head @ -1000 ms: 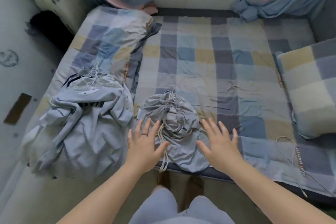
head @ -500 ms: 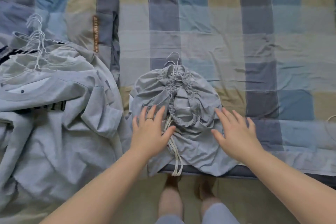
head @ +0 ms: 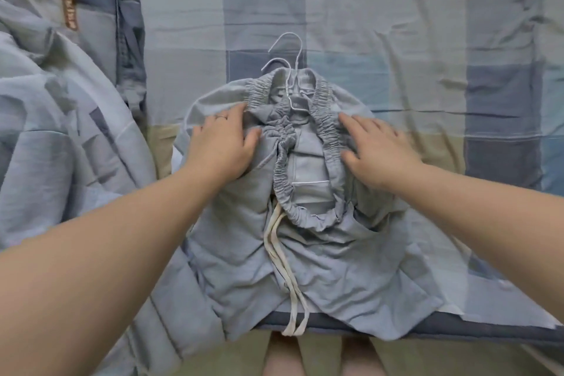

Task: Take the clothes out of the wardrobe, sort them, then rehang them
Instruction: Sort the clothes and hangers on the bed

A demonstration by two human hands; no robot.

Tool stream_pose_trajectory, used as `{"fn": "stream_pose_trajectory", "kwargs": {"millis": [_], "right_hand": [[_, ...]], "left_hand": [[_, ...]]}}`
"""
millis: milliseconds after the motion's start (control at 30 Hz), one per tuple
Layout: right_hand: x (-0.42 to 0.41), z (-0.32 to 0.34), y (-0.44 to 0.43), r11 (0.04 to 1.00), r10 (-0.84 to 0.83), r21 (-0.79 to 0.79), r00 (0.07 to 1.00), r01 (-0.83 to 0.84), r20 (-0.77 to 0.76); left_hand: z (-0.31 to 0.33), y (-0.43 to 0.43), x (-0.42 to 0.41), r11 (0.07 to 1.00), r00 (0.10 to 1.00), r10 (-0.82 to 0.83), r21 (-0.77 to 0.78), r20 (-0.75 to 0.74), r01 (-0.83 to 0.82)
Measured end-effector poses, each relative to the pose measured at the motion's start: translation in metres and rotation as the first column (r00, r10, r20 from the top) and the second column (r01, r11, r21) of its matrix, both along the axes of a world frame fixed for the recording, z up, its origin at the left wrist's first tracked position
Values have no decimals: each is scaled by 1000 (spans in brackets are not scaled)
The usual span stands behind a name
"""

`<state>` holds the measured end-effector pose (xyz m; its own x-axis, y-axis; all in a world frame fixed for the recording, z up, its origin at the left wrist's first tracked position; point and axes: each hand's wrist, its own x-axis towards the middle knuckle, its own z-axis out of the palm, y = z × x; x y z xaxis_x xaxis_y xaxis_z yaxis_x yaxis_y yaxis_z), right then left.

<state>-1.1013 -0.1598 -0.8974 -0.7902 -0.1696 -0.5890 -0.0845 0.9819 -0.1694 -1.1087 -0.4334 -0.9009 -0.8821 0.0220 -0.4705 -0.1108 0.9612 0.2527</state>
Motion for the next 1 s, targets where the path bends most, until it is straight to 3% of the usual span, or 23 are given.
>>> {"fn": "stream_pose_trajectory", "kwargs": {"millis": [133,467,700,833,1000], "right_hand": [[-13,-17,-6,999,-32,-7,999,33,31],[-15,27,8,990,-90,-113,996,89,-5],[6,121,38,957,-126,-256,991,135,54],[45,191,51,930,-239,-280,970,239,33],[103,271,60,852,-428,-319,903,415,31]], "left_hand": [[-12,3,-7,999,996,15,-40,83,-12],[40,7,15,968,979,195,174,-53,-183],[125,20,45,938,967,217,304,-134,-169],[187,34,68,889,954,282,400,-98,-222],[254,41,90,845,968,248,496,-34,-199]]}}
